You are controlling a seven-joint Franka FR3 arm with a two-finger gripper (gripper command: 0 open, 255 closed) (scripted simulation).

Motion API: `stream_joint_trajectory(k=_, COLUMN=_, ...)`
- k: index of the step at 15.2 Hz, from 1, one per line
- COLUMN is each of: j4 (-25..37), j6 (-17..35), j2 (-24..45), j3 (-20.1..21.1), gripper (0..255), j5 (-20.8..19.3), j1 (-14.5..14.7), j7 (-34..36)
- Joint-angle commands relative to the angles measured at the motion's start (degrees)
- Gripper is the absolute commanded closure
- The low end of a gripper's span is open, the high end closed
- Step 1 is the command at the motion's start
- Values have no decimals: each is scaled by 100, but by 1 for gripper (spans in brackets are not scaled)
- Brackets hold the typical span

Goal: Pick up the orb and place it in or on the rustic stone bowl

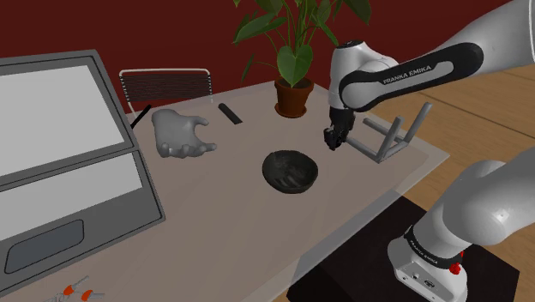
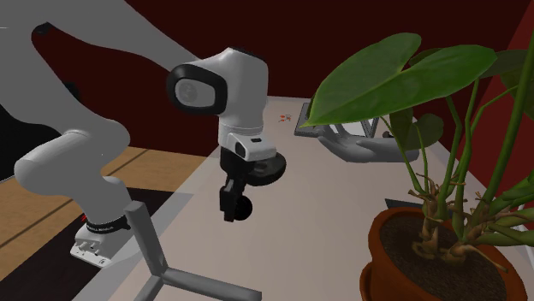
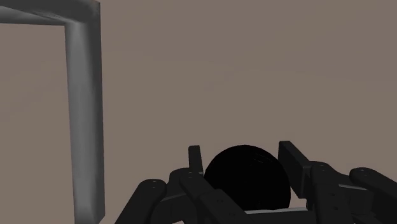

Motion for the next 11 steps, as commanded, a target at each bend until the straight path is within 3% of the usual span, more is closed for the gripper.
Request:
stream_joint_trajectory(k=1, j4=76, j6=-179, j2=-100, j3=10, gripper=255, j5=21, j1=11, j7=-15)
stream_joint_trajectory(k=11, j4=606, j6=-1015, j2=-412, j3=26, gripper=255, j5=81, j1=28, j7=-124)
